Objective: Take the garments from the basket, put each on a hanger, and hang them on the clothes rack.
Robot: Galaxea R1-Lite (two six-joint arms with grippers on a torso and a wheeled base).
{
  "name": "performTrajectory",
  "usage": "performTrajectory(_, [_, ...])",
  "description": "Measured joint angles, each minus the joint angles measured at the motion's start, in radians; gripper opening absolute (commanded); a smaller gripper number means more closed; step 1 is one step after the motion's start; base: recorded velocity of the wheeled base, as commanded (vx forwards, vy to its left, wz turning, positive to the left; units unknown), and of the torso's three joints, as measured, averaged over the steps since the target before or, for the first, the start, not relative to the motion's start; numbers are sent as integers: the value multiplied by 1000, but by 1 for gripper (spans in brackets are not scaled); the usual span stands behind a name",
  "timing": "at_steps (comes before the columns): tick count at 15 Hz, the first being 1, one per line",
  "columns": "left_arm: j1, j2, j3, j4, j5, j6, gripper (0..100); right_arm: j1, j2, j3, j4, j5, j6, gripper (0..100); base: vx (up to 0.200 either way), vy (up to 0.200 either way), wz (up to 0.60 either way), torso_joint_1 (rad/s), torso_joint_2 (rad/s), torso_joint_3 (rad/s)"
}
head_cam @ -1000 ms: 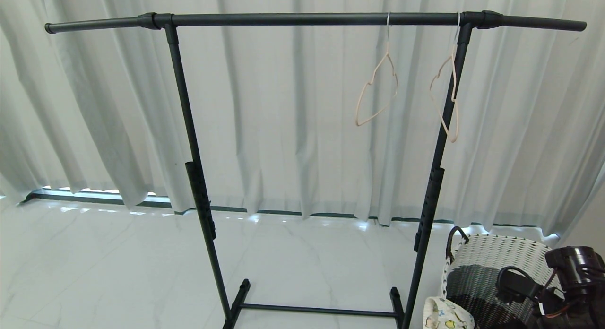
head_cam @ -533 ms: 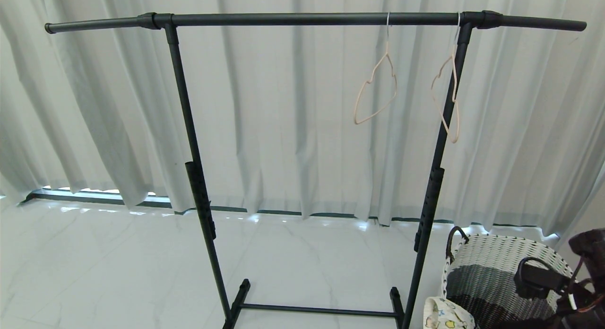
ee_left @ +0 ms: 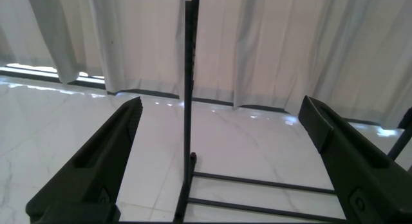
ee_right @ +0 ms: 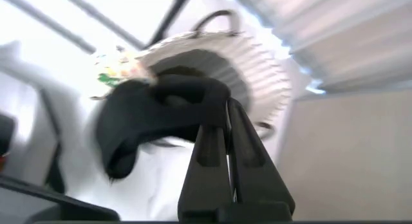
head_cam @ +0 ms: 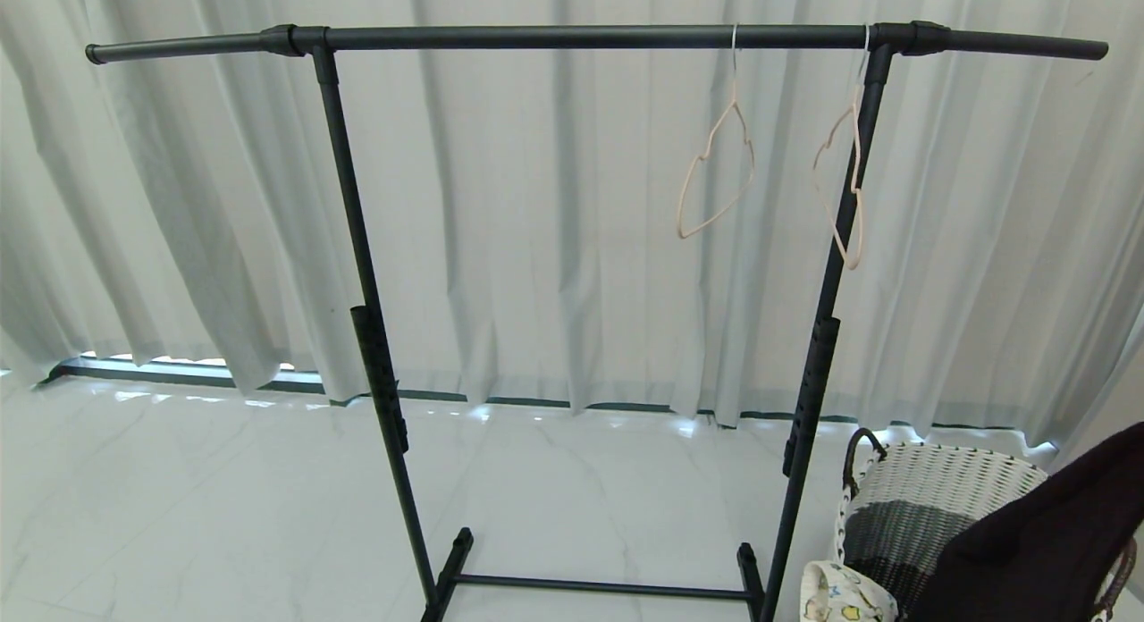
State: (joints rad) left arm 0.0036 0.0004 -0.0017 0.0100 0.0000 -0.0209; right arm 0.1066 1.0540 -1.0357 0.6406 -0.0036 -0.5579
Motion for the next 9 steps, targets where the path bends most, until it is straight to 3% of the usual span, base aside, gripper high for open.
performTrajectory(2, [0, 0, 0, 0, 0, -1, 100, 7, -59, -46, 65, -29, 1, 0, 0, 0, 0, 0, 0, 0])
performTrajectory(9, [0, 0, 0, 0, 0, 1, 100, 24, -106, -76, 88, -73, -1, 0, -200, 0, 0, 3, 4, 4])
